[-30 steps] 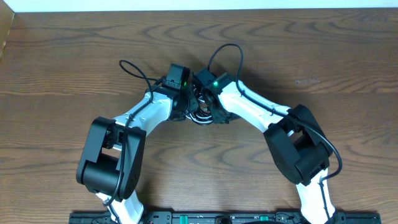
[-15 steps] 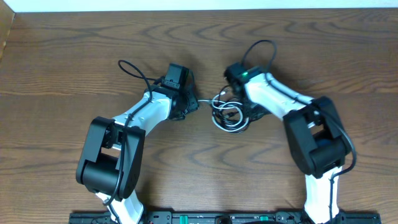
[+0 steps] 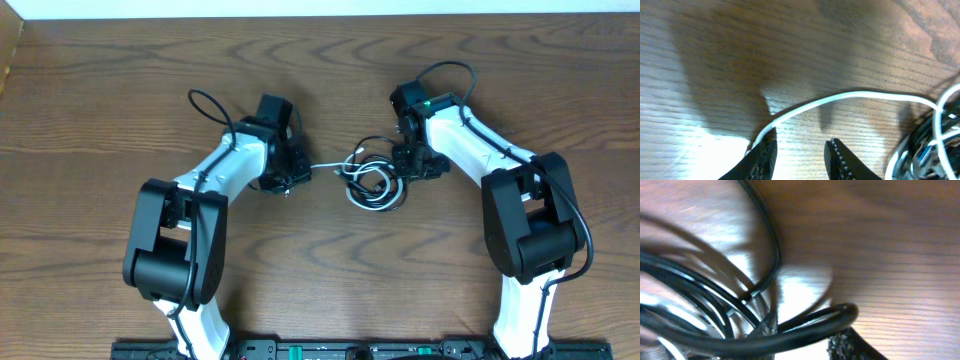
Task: Untangle cables
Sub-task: 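Release the coil with both grippers and pull them apart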
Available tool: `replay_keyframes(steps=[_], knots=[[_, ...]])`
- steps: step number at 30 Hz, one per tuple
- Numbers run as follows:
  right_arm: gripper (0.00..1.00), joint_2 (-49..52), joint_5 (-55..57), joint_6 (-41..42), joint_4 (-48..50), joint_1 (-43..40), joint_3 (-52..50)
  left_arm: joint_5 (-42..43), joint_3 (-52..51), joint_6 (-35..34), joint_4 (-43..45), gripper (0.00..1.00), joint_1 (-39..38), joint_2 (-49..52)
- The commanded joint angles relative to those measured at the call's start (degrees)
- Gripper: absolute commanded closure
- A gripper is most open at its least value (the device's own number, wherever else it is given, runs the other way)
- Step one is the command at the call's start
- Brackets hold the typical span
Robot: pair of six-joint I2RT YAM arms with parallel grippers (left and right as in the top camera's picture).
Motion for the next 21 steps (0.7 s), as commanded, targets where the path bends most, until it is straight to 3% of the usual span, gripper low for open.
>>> replay_keyframes(steps=[1,5,8,16,19,21], knots=[[0.69,2.5,-5.8,-3.2,0.4,0.7,-1.5,1.4,3.4,3.5,-1.2,0.64,1.6,0.6],[0.64,2.5,2.1,-3.2,1.9,0.7,-1.6,0.5,3.3,4.9,-1.0,0.64,1.8,0.6],[0.58,2.5,2.6,-3.2,5.2,0.7,-1.7,-1.5,3.2,5.6,-1.1,0.64,1.8,0.6],[0.54,2.5,6.2,-6.0,12.6,0.5,-1.7,-6.0,2.4,6.2,-1.0,0.64,1.8,0.6],[0.58,2.5,6.2,-6.0,15.4,0.3,-1.7,-6.4,2.4,6.8,-0.8,0.64,1.8,0.6],[0.71,2.5,6.2,-6.0,16.8,0.3,-1.7,-6.4,2.4,6.9,-0.8,0.64,1.8,0.6]])
